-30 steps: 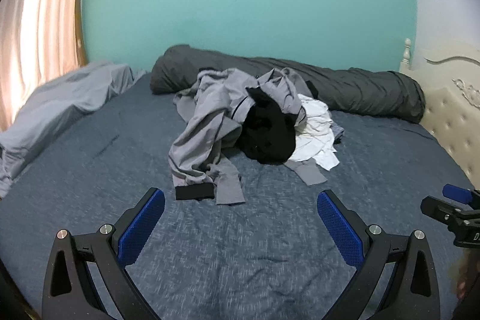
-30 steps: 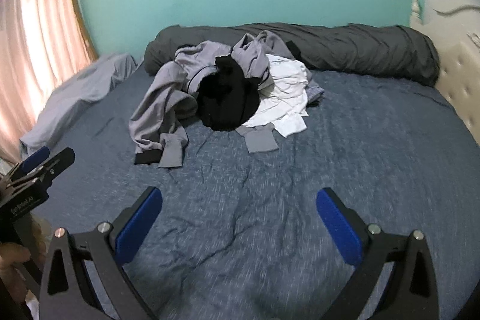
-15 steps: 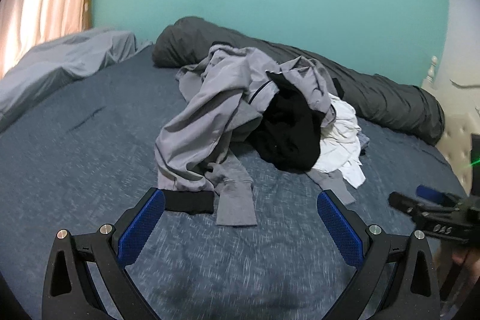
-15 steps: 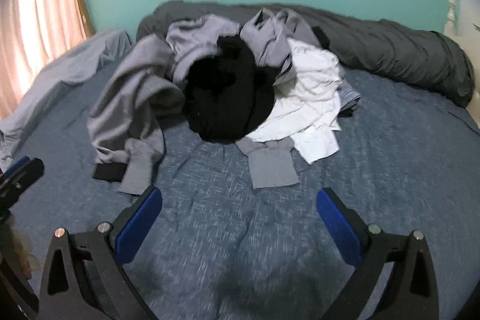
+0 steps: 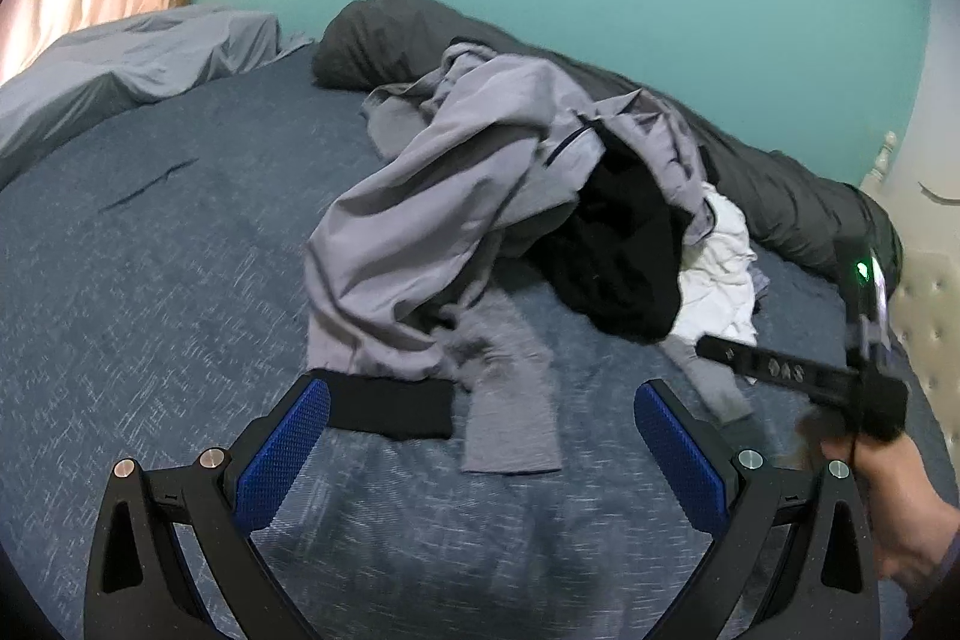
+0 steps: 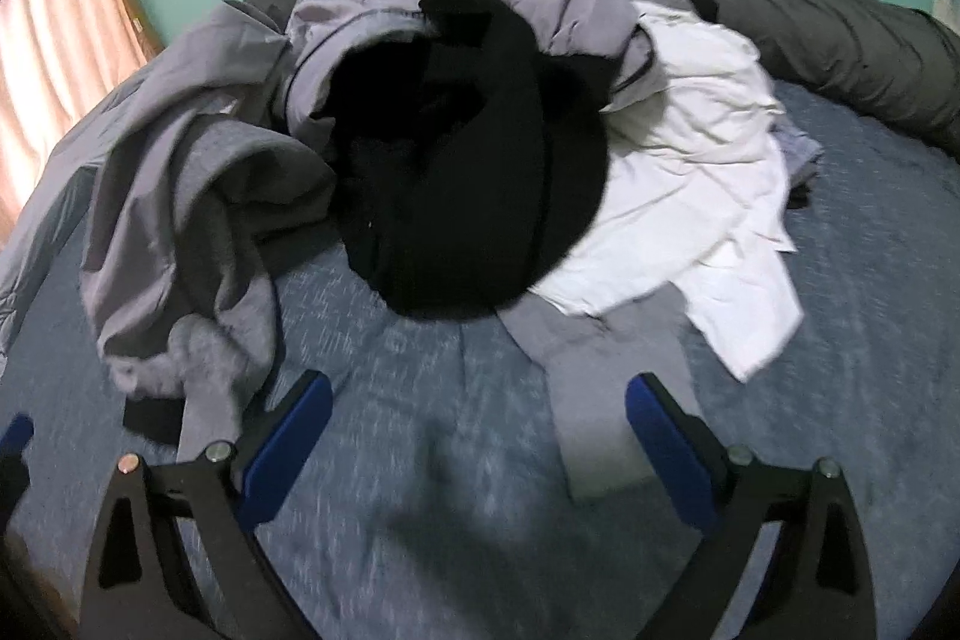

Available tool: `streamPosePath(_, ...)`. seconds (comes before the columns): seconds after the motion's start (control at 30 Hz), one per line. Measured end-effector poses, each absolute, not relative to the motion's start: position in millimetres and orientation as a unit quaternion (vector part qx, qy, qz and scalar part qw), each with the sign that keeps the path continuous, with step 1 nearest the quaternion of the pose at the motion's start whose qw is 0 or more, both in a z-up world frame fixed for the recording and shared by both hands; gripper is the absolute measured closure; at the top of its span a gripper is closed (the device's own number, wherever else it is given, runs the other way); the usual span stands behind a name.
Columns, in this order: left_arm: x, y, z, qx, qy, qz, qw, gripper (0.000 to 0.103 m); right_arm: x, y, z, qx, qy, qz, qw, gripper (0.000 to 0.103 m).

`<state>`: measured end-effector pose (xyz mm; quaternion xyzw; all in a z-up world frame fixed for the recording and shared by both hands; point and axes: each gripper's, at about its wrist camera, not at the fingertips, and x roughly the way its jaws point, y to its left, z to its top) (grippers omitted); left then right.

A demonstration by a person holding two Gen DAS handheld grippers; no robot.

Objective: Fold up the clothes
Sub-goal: 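Reach the right tool into the pile and grasp the black hoodie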

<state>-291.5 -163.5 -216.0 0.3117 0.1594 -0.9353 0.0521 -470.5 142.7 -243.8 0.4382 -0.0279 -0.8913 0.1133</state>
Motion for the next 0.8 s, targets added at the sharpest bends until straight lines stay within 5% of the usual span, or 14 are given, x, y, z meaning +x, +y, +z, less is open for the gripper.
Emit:
streamPosePath(0.17,-296.6,-177.1,-229.1,0.316,0.168,-0.932,0.06,0.0,-504.7,125.2,-255.4,0.443,-0.039,-0.89,0.105,0.005)
streamPosePath(0.47,-298.5,-192.9,-241.4,0.326,0.183,-0.925,0.074,0.0,-546.3,101.8,-287.1,0.466,-0.03,-0.88,0.087,0.036)
streamPosePath(0.63,-298.9,-198.0,-245.2,0.33,0.189,-0.922,0.076,0.0,-541.8,101.6,-283.2,0.449,-0.025,-0.888,0.092,0.062)
streamPosePath(0.8,-294.1,-197.4,-237.9,0.322,0.185,-0.925,0.082,0.0,-522.4,112.0,-260.9,0.411,-0.027,-0.905,0.106,0.072)
